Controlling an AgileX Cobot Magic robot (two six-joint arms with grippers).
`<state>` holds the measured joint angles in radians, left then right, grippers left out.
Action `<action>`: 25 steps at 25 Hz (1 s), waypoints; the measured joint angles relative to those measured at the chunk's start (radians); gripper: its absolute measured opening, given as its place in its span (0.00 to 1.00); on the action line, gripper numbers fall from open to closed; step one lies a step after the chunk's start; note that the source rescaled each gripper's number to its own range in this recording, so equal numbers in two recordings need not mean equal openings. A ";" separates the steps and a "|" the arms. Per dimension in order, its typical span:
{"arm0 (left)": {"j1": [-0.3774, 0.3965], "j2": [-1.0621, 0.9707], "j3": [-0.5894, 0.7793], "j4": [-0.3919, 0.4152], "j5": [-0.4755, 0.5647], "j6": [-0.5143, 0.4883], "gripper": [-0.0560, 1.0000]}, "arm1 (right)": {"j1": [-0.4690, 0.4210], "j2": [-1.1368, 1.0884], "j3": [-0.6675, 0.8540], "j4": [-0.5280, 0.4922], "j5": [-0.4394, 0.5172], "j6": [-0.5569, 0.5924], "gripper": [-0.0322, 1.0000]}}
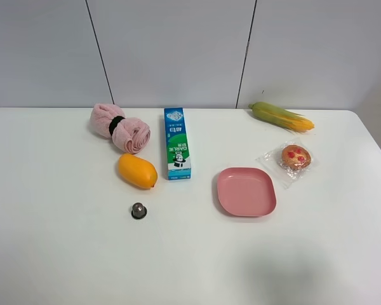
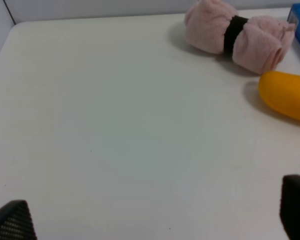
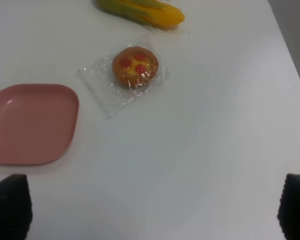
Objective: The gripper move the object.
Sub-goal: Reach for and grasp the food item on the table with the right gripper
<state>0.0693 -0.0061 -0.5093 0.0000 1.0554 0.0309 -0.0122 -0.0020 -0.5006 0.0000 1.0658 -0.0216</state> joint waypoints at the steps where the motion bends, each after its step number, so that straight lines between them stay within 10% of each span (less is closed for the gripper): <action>1: 0.000 0.000 0.000 0.000 0.000 0.000 1.00 | 0.000 0.000 0.000 0.000 0.000 0.000 1.00; 25: 0.000 0.000 0.000 0.000 0.000 0.000 1.00 | 0.000 0.252 -0.001 -0.059 0.000 0.000 1.00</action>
<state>0.0693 -0.0061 -0.5093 0.0000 1.0554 0.0309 -0.0122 0.2501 -0.5013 -0.0595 1.0658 -0.0216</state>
